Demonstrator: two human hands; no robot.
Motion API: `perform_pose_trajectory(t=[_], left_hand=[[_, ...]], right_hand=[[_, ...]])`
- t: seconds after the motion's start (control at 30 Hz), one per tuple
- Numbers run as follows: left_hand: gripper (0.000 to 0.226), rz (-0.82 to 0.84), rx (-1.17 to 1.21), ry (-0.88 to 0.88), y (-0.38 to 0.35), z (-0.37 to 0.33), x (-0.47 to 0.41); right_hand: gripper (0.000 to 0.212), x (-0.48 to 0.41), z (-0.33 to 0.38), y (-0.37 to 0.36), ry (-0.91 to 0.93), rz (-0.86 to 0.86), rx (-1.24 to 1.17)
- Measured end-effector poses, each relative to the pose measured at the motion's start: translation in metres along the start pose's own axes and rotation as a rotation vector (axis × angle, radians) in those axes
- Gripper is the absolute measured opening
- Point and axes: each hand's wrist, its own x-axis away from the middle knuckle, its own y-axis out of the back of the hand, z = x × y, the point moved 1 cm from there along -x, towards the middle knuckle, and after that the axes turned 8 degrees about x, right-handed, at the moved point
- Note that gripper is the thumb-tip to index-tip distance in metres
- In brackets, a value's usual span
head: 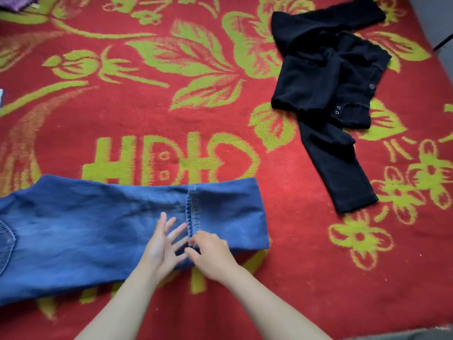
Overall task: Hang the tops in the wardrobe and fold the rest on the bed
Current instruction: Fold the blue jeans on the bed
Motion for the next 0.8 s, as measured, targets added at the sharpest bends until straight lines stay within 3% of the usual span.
perform_pose_trajectory(t=[0.1, 0.17, 0.27, 0.33, 0.4, 0.53, 0.67, 0.73, 0.8], left_hand=[[0.054, -0.092, -0.255, -0.043, -0.004, 0.003, -0.008], [0.061, -0.145, -0.404, -0.097, -0.013, 0.009, -0.015], [0.044, -0.315, -0.584, -0.230, -0.020, 0.013, -0.028], [0.027, -0.374, -0.649, -0.246, -0.027, 0.015, -0.030], [0.029, -0.332, -0.617, -0.280, -0.030, 0.019, -0.033], [0.031, -0.253, -0.560, -0.507, -0.033, 0.017, -0.013], [0.027, -0.365, -0.495, -0.753, -0.009, 0.007, 0.006], [0.014, -0.472, -0.540, -0.706, 0.011, 0.011, 0.002], [0.026, -0.632, -0.805, -0.569, 0.026, 0.024, -0.002]], right_hand=[[0.037, 0.006, -0.019, -0.006, 0.005, -0.060, 0.008], [0.050, 0.012, -0.030, -0.002, -0.017, -0.217, -0.038], [0.059, 0.019, -0.054, 0.001, -0.142, -0.401, -0.015], [0.056, 0.024, -0.068, 0.009, -0.285, -0.363, -0.001], [0.047, 0.027, -0.083, 0.015, -0.368, -0.363, 0.005], [0.056, 0.026, -0.094, 0.018, -0.330, -0.262, 0.038], [0.057, 0.019, -0.090, 0.014, -0.236, -0.181, 0.164], [0.058, 0.014, -0.081, 0.009, -0.188, -0.134, 0.266], [0.070, 0.010, -0.073, 0.003, -0.189, -0.083, 0.346]])
